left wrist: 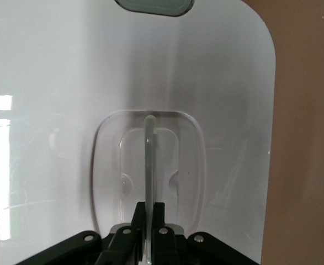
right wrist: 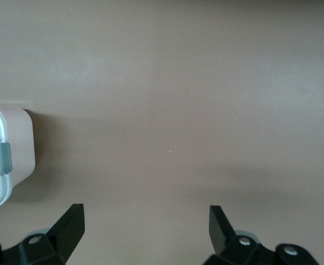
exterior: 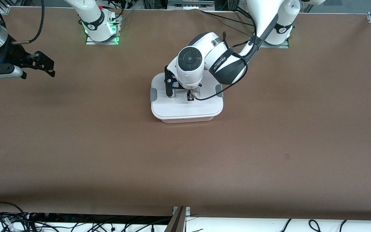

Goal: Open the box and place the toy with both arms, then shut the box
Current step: 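Lower the white lid onto the box with the left gripper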

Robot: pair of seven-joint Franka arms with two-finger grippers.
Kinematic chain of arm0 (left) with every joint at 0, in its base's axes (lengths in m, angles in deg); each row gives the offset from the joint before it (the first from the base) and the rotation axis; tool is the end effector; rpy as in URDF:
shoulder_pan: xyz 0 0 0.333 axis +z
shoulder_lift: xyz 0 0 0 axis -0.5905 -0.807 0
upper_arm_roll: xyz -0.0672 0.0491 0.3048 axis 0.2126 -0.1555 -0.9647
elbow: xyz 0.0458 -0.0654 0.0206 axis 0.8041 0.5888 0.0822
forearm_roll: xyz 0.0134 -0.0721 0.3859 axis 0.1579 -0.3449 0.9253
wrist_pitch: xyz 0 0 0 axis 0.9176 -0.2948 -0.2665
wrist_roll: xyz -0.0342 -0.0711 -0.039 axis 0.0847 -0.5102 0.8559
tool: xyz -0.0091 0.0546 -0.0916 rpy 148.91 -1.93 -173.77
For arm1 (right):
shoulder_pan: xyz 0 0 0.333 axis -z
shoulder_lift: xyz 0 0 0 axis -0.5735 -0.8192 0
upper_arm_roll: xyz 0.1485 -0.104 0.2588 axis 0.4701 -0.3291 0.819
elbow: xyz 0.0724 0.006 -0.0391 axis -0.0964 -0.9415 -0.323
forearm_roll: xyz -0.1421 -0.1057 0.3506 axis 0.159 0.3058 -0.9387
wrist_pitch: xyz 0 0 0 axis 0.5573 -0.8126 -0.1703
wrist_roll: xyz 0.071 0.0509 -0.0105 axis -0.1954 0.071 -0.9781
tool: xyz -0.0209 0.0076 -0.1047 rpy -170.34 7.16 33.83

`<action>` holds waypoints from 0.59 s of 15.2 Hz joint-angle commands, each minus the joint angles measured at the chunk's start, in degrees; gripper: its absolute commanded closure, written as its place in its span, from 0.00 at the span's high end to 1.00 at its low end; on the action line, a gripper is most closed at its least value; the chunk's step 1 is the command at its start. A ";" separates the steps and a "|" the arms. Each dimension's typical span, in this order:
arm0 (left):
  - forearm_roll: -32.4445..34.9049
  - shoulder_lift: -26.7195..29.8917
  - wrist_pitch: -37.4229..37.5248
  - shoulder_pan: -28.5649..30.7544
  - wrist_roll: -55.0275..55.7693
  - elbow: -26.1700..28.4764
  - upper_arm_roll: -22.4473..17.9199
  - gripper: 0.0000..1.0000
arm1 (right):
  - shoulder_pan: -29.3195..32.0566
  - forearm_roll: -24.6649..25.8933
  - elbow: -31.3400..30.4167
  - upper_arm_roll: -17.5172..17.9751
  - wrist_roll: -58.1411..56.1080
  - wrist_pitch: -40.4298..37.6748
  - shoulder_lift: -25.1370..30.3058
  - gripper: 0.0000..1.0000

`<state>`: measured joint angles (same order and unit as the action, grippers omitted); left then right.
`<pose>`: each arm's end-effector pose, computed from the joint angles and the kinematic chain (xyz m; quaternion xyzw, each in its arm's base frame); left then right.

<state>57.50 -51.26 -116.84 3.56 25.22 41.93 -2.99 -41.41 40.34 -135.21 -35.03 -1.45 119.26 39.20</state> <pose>0.5021 -0.4983 0.3502 0.7439 -0.6608 -0.0706 0.0698 0.5350 0.0519 0.6065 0.9989 0.0462 0.0084 0.0023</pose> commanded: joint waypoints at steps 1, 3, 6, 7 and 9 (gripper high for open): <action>0.27 0.22 0.87 -0.41 1.10 1.96 -0.44 0.00 | 0.26 0.87 1.42 0.08 0.34 -1.97 0.29 1.00; 0.27 -0.22 -1.31 -0.41 1.10 1.96 -0.62 0.00 | 0.26 1.13 1.42 0.34 0.34 -2.06 0.29 1.00; 0.36 -0.05 -1.59 -0.33 1.19 1.61 -1.06 0.26 | 0.26 2.01 1.51 0.43 -0.71 -1.97 0.29 1.00; 0.27 0.65 -1.24 -0.06 1.10 1.61 -1.06 0.99 | 0.26 2.01 1.51 0.43 -0.72 -1.97 0.29 1.00; 0.27 3.55 0.42 0.11 1.01 1.78 -1.06 1.00 | 0.26 1.92 1.51 0.52 -0.72 -1.97 0.29 1.00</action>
<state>57.50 -51.24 -117.92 3.61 25.60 42.30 -3.75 -41.39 41.40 -134.51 -35.03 -1.74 118.46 39.21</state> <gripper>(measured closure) 0.692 0.000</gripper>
